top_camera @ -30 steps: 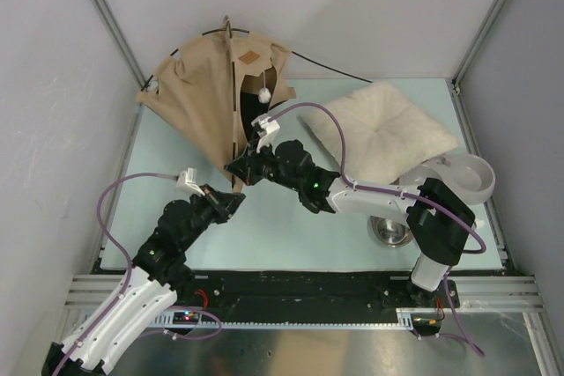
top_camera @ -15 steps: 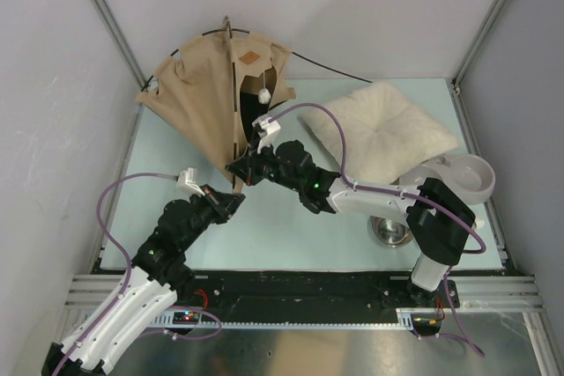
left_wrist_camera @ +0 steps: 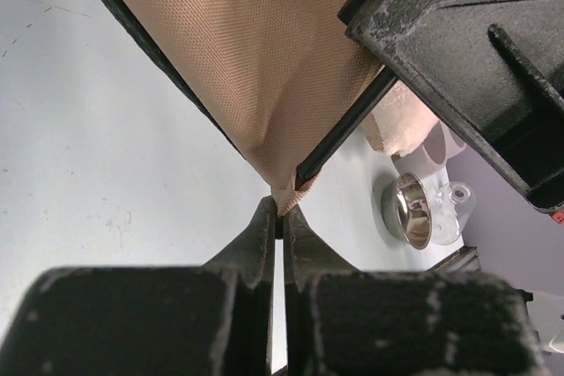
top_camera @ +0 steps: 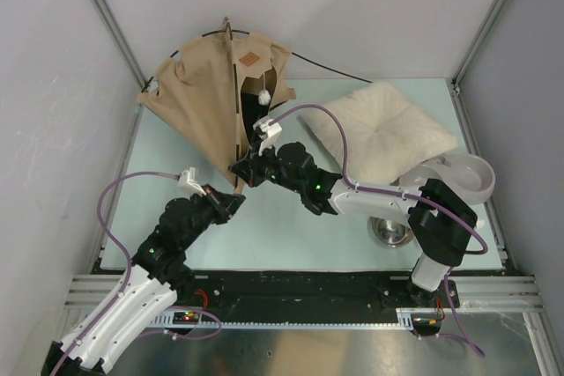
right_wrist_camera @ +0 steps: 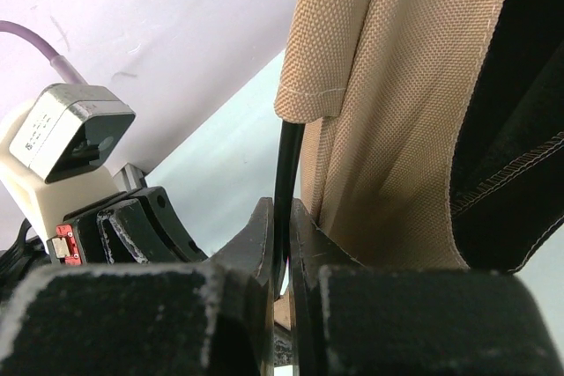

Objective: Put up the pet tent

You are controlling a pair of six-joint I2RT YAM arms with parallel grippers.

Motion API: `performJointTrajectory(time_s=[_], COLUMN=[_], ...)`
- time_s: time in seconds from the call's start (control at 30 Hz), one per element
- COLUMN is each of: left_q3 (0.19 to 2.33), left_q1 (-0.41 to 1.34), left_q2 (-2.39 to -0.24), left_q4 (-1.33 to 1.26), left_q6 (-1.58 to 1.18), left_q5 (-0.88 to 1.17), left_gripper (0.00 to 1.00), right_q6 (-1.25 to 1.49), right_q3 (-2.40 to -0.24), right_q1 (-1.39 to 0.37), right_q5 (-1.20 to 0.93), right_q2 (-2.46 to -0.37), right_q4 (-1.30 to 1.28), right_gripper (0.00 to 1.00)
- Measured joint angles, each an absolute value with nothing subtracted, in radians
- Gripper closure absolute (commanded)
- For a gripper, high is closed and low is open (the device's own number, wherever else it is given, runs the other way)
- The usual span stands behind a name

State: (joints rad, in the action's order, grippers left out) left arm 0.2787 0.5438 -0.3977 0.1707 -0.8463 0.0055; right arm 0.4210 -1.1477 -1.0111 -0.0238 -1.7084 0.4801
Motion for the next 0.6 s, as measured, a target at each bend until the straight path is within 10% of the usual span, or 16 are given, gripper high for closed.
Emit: performJointTrajectory(time_s=[0.6], left_q3=[0.343], left_q1=[0.550], left_q2=[-0.461], left_q4=[0.219], left_q6=[-0.812], left_q5=[0.007], left_gripper=[1.00], right_q6=[0.395], right_q3=[-1.146], right_q1=[-1.011], right_q5=[-0.029], right_q2=[-1.681], right_q4=[0.440], right_gripper=[1.00])
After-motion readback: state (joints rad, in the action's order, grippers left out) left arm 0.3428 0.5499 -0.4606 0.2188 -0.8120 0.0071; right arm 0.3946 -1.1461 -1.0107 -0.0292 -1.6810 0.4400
